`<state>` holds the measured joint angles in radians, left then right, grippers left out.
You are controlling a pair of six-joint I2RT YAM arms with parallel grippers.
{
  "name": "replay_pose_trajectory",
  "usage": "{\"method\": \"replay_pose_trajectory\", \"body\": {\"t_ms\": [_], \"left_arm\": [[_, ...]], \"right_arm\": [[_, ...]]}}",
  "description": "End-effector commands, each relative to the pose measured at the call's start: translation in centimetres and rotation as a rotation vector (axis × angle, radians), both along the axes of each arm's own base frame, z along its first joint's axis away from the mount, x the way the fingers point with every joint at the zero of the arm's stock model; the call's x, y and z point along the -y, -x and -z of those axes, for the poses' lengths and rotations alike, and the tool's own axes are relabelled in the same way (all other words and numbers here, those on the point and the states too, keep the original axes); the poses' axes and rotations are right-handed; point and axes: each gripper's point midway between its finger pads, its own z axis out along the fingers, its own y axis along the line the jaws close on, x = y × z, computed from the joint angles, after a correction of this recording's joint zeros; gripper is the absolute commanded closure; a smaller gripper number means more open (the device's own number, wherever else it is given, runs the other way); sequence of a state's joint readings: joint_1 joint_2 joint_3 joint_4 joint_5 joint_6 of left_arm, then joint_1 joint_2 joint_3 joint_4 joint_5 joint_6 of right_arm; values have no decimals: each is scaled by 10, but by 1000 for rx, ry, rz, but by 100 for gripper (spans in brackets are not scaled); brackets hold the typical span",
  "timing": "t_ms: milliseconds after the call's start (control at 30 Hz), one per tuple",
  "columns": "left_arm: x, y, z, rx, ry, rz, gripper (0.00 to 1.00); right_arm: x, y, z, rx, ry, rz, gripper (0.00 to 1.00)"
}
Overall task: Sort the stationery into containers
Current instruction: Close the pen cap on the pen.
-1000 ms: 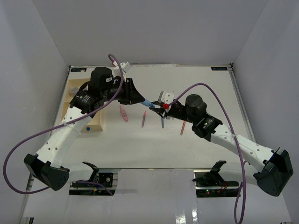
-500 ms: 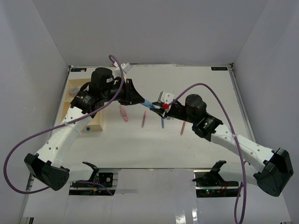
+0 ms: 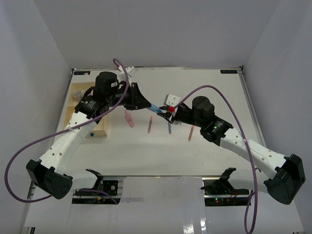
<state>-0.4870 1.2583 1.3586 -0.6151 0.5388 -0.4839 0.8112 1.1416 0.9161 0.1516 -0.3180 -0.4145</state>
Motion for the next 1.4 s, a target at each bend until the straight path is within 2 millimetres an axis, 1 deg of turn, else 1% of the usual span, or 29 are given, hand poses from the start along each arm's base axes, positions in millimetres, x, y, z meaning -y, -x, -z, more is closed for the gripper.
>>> {"method": "replay_pose_trajectory", "body": {"t_ms": [0,167,267,400,533,667,1000,1067,1100,1167,1200,1267,1300,1333,1367], "left_arm": [[4,18,24,-104,-18,53,81],[6,19,26,-110,-11,60,80],[7,20,31,-129,-7,66,78],[7,21,38,-150,-6,65,76],[8,22,43,-167,-6,65,74],[7,22,47,-169,-13,61,73],[7,22,53,-169,-21,70,71],[7,21,52,-162,-22,67,71],[7,21,51,-156,-22,71,72],[7,20,48,-145,-20,70,80],[7,20,47,-141,-19,70,82],[7,20,46,-136,-19,74,82],[7,20,47,-140,-20,73,82],[7,20,48,-143,-21,74,80],[7,21,52,-154,-24,75,79]], "right_arm": [[-11,5,-104,221,-219,-58,92],[-14,3,-107,224,-224,-60,92],[-14,2,-109,228,-229,-53,92],[-13,0,-117,247,-247,-39,92],[-13,-3,-132,278,-267,-28,92],[-15,-4,-139,289,-275,-32,92],[-20,-4,-142,289,-281,-51,92],[-21,-5,-137,278,-270,-54,92],[-22,-5,-133,271,-262,-56,92],[-22,-6,-128,262,-253,-56,92],[-22,-5,-125,258,-250,-56,92],[-21,-5,-120,249,-246,-50,92],[-20,-5,-120,246,-252,-46,92],[-17,-4,-126,261,-269,-40,92],[-16,-4,-128,261,-273,-35,92]]}}
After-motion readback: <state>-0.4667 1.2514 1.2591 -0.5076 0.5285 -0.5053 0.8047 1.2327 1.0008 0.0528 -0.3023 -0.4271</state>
